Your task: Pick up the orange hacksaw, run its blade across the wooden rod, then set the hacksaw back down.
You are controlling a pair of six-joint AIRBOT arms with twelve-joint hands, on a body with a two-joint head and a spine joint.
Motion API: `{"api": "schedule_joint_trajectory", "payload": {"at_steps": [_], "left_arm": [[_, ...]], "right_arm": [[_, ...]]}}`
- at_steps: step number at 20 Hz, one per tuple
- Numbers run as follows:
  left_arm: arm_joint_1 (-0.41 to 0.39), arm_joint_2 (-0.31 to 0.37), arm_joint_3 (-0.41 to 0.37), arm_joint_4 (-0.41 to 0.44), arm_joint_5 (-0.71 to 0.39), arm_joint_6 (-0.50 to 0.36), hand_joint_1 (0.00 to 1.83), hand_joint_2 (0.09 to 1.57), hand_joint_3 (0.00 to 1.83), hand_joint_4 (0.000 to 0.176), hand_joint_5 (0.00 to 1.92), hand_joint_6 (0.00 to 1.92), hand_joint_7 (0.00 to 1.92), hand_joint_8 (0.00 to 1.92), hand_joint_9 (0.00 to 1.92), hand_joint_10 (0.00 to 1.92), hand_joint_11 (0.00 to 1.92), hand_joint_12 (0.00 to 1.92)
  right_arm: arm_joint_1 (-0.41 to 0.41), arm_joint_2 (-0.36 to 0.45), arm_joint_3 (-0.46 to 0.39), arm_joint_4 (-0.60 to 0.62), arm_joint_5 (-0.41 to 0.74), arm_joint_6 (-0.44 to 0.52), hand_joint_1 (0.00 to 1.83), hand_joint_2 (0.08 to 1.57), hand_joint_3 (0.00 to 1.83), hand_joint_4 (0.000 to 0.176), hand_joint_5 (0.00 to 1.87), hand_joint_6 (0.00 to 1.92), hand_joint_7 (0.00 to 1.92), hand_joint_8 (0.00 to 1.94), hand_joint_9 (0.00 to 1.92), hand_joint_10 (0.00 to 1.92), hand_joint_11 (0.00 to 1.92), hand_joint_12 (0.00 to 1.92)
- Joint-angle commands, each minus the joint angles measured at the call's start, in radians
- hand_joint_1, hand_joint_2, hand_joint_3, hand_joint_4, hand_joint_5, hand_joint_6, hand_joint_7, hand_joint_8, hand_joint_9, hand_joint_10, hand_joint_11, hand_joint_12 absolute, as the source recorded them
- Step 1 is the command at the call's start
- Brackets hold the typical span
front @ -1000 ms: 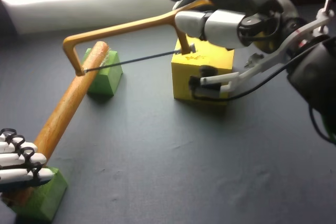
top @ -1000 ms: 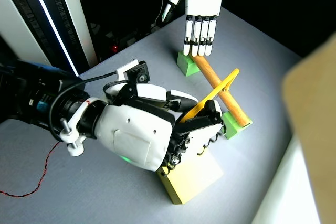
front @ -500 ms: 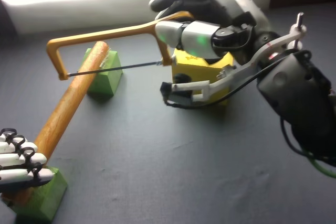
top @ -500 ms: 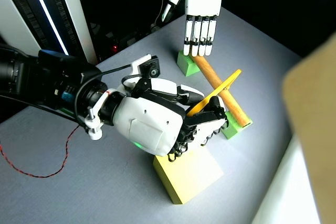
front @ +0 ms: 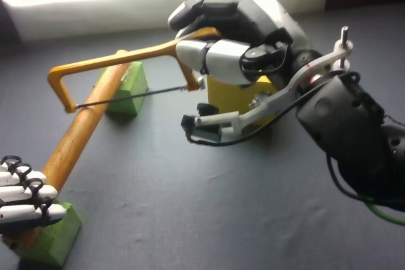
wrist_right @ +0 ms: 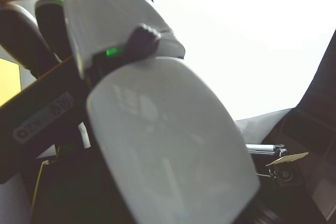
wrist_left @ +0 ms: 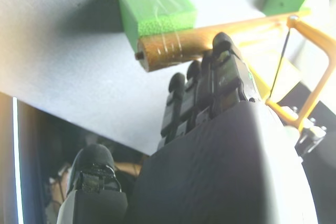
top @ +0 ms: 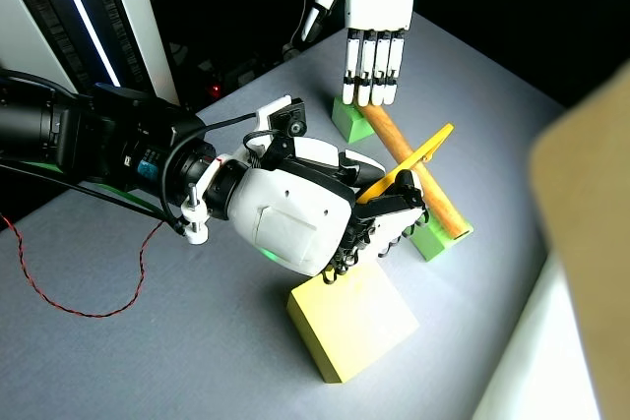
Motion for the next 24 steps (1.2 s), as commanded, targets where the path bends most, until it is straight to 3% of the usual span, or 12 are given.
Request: {"api": "schedule_joint_trajectory", "payload": {"at_steps": [1,7,11,15,18,24], "left_arm": [[-0.006,0.001,-0.004,-0.02,-0.035,-0.003,0.0,1.15,0.0,0.0,0.07,0.0,0.03,0.0,0.02,0.0,0.0,0.17],[-0.006,0.001,-0.005,-0.02,-0.035,-0.003,0.0,1.14,0.0,0.0,0.04,0.0,0.0,0.0,0.0,0.0,0.0,0.1],[-0.006,0.001,-0.009,-0.02,-0.033,-0.003,0.0,1.15,0.0,0.0,0.05,0.0,0.01,0.0,0.01,0.0,0.0,0.13],[-0.006,0.001,-0.008,-0.02,-0.03,-0.003,0.0,1.14,0.0,0.0,0.05,0.0,0.01,0.0,0.0,0.0,0.0,0.13],[-0.006,0.001,-0.008,-0.02,-0.03,-0.003,0.0,1.13,0.0,0.0,0.05,0.0,0.01,0.0,0.01,0.0,0.0,0.09],[-0.003,0.003,-0.009,-0.02,-0.03,-0.003,0.0,1.13,0.0,0.0,0.07,0.0,0.03,0.0,0.03,0.0,0.0,0.14]], "right_arm": [[0.006,-0.001,-0.003,-0.061,0.082,0.01,1.37,1.14,0.0,0.0,0.8,1.06,0.93,1.05,0.93,1.29,0.86,1.27],[-0.002,-0.041,-0.002,-0.037,0.076,-0.028,1.38,1.11,0.0,0.0,0.88,0.93,1.01,0.95,1.0,1.23,0.87,1.28],[-0.008,-0.076,0.0,0.001,0.08,-0.049,1.37,1.13,0.0,0.0,0.82,1.03,0.97,1.0,0.94,1.27,0.86,1.25],[-0.011,-0.113,0.019,0.005,0.08,-0.059,1.37,1.13,0.0,0.0,0.84,0.99,0.97,1.01,0.96,1.27,0.85,1.29],[-0.009,-0.15,0.043,0.005,0.081,-0.059,1.37,1.15,0.0,0.0,0.78,1.08,0.93,1.05,0.92,1.3,0.86,1.26],[-0.013,-0.208,0.078,0.006,0.093,-0.061,1.37,1.15,0.0,0.0,0.79,1.07,0.92,1.07,0.9,1.32,0.83,1.28]]}}
